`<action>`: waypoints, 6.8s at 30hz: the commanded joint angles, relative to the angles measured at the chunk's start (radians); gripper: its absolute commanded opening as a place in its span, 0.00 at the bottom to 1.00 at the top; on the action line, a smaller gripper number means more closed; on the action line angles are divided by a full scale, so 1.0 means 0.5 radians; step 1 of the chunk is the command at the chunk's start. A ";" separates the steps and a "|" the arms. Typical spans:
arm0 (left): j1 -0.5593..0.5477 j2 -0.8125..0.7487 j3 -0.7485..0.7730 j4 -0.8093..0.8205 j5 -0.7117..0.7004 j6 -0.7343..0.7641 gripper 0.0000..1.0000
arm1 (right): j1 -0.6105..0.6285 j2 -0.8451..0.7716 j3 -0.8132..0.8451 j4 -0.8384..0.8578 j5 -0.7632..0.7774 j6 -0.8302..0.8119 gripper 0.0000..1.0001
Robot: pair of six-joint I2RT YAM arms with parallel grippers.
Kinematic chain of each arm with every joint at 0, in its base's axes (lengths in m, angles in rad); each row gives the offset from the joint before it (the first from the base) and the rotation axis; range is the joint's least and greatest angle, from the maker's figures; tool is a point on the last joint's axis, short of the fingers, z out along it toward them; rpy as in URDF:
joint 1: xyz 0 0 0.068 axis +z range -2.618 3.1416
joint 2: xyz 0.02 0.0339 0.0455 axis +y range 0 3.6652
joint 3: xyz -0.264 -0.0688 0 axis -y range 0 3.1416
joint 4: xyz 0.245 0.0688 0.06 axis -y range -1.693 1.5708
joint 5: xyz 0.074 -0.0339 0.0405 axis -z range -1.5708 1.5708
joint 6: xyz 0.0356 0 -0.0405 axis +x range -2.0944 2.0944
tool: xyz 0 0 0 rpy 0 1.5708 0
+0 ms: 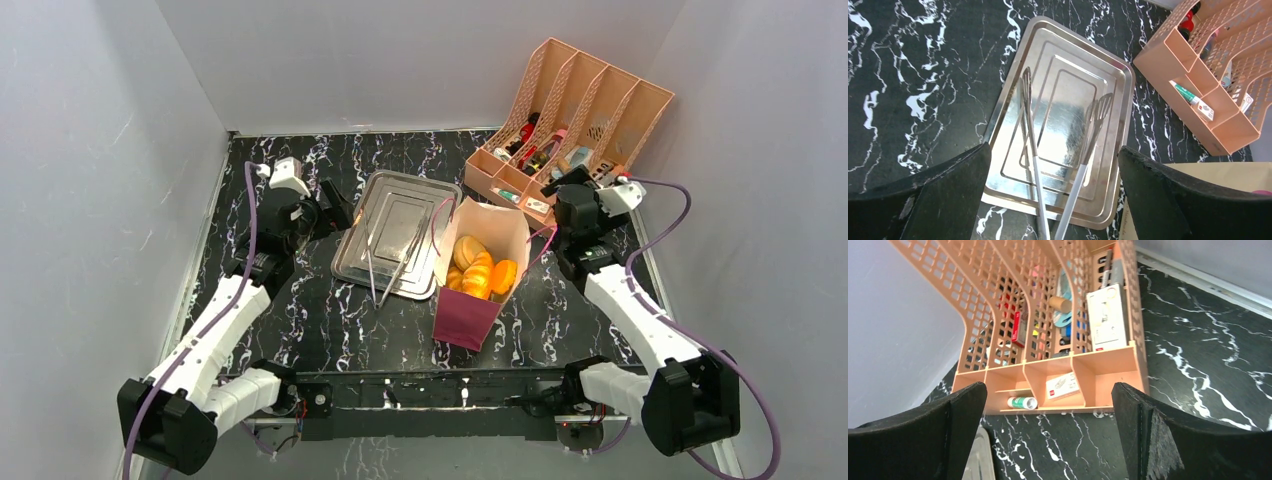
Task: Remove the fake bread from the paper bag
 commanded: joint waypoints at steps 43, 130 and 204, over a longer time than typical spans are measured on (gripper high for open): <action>-1.645 0.501 0.720 -0.197 -0.681 0.437 0.98 | 0.086 0.017 0.266 -0.737 0.833 0.630 0.98; -0.032 0.705 1.045 0.784 -1.021 1.815 0.00 | 1.677 1.168 0.642 0.051 0.345 -0.099 0.84; 0.232 0.395 -0.033 1.243 -0.614 1.652 0.00 | 1.860 0.654 0.272 -0.005 0.265 -0.309 0.38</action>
